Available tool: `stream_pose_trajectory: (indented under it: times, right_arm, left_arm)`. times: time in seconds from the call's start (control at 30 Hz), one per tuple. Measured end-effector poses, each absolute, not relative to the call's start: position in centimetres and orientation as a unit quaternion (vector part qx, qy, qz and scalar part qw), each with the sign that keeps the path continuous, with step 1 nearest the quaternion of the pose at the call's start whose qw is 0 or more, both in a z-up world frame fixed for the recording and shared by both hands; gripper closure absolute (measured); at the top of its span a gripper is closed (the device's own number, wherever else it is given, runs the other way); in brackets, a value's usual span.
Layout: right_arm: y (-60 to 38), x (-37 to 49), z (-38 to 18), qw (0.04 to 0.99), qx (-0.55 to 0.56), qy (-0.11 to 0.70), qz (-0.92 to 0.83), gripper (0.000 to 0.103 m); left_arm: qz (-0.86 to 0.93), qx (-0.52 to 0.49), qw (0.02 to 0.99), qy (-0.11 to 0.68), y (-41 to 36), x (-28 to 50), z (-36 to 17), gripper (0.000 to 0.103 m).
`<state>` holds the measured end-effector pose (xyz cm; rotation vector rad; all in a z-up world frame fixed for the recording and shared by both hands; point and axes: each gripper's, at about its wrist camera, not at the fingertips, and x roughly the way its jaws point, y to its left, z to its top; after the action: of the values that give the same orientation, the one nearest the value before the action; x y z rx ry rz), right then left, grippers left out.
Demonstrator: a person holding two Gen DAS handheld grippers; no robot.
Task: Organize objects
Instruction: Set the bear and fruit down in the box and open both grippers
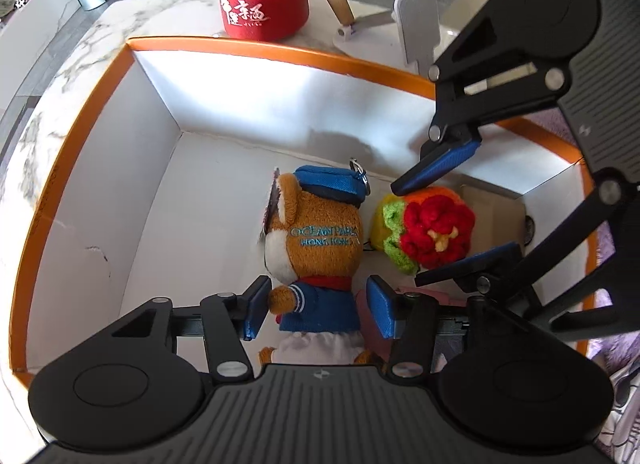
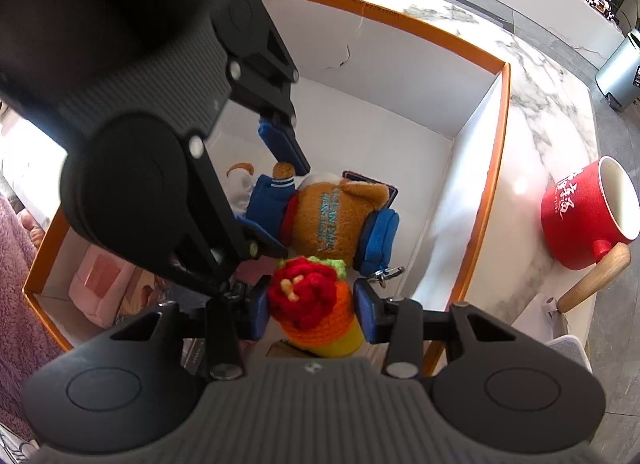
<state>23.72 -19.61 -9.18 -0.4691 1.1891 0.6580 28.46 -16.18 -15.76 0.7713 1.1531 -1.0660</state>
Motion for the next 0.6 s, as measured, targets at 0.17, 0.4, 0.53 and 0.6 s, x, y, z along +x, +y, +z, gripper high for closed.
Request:
stream_pose_trajectory:
  times: [0.17, 0.4, 0.53, 0.6]
  right_arm:
    - [-19.64, 23.5, -9.15, 0.747, -0.218, 0.548, 0.306, 0.057]
    - [-19.88, 23.74, -8.94, 0.74, -0.208, 0.557, 0.314, 0.056]
    - [-20.08, 23.8, -8.76, 0.731, -0.196, 0.569, 0.323, 0.052]
    - [-20.27, 23.86, -8.69, 0.73, -0.191, 0.572, 0.322, 0.052]
  left_arm:
    - [-0.467, 0.316, 0.65, 0.509, -16.62, 28.9, -15.62, 0.056]
    - [-0.475, 0.299, 0.654, 0.507, -17.18, 28.79, -15.4, 0.07]
    - [-0.48, 0.298, 0.651, 0.507, -17.48, 28.88, -15.52, 0.071]
    - [-0.48, 0.295, 0.653, 0.506, -17.16, 28.39, -15.83, 0.071]
